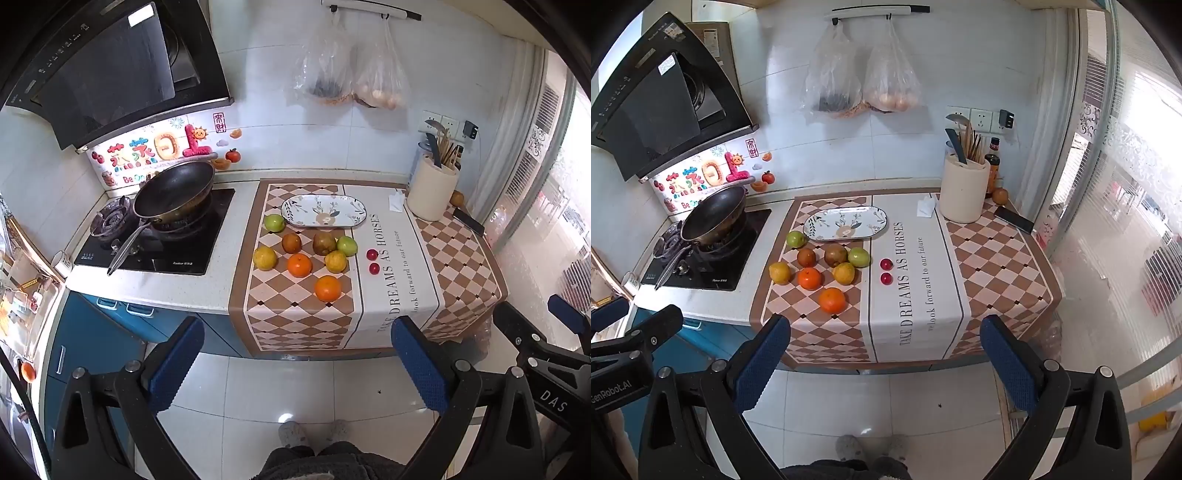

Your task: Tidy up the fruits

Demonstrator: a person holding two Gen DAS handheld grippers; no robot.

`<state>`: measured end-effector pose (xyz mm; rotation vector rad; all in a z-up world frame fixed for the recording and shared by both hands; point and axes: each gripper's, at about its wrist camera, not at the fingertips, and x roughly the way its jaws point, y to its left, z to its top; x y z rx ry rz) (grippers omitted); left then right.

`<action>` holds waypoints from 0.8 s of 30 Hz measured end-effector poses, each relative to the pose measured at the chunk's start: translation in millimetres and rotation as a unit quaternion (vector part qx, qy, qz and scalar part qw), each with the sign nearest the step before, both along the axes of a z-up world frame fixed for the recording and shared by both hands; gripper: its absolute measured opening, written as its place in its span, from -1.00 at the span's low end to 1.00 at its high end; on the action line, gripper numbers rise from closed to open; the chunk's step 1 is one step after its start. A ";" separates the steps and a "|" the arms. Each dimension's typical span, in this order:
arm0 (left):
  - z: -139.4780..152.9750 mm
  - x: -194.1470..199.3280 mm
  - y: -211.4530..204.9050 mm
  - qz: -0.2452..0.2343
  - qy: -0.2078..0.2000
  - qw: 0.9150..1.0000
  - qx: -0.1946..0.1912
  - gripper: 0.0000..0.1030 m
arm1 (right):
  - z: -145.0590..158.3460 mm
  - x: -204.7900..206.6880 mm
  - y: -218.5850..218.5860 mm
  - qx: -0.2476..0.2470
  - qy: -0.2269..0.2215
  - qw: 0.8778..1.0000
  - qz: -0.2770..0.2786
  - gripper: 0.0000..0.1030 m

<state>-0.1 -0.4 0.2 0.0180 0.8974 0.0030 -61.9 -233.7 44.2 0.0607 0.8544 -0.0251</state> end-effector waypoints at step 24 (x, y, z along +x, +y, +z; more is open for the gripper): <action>-0.2 0.2 0.6 -0.001 0.002 1.000 -0.006 1.00 | 8.9 0.3 -13.1 0.005 -0.002 1.000 0.000 1.00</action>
